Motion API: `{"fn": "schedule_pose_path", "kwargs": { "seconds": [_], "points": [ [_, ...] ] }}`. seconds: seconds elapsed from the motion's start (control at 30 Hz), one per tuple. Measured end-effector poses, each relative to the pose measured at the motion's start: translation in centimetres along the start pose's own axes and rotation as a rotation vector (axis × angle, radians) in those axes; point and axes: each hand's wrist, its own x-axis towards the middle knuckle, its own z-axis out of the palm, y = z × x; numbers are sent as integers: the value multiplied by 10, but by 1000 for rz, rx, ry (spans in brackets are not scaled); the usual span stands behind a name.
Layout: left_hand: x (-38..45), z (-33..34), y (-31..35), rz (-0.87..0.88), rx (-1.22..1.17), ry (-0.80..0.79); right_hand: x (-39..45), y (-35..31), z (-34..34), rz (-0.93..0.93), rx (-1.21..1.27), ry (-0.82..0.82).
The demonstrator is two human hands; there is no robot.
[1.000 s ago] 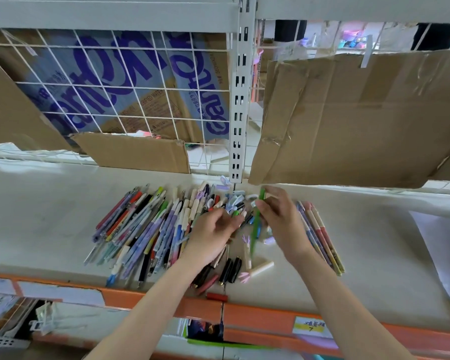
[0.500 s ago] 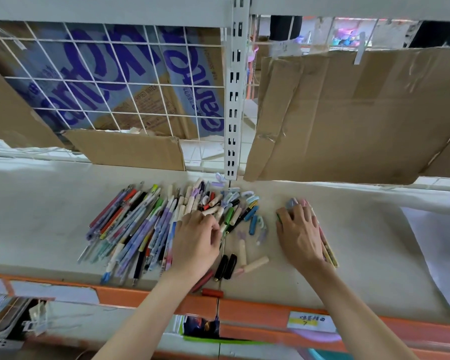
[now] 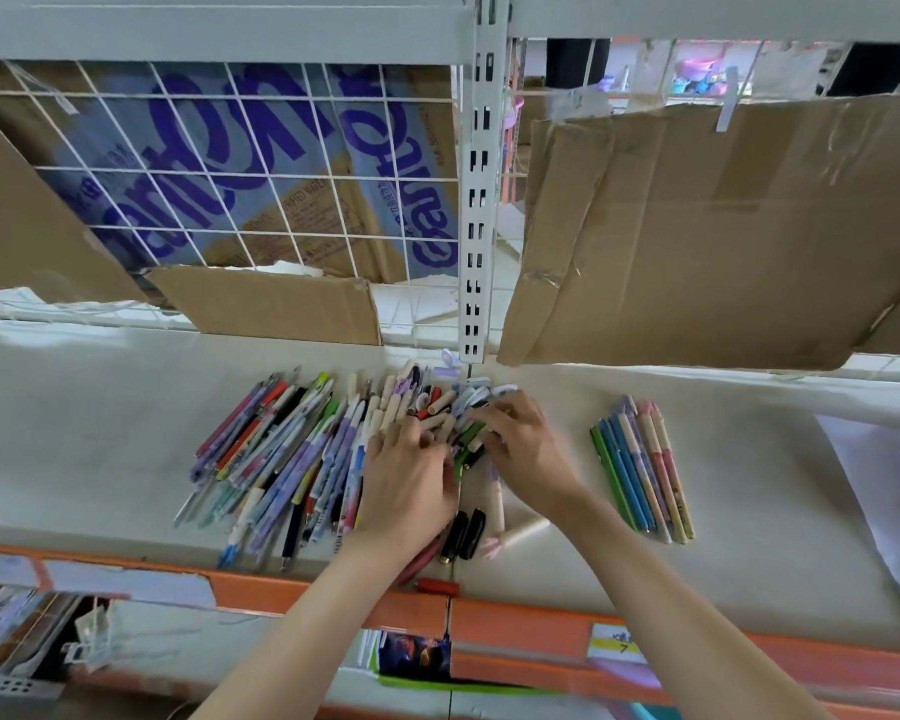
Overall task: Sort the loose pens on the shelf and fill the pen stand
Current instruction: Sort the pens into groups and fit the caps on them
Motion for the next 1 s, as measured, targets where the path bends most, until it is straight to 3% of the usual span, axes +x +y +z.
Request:
{"fn": "schedule_pose_path", "kwargs": {
  "seconds": [0.23,0.33,0.47,0.7,1.0],
  "points": [
    [2,-8,14,-41,126,-118,3,6,1,-13,-44,-127],
    [2,-6,11,-44,86,-118,2,9,-3,-31,-63,-157],
    [1,-6,5,-24,23,-98,9,6,-11,-5,-165,-348],
    [-5,-16,-10,-13,-7,-69,15,-3,-20,-8,-302,-530],
    [-17,-20,-21,-116,-347,-15,11,-4,-16,-17,-187,-477]
  ]
}}
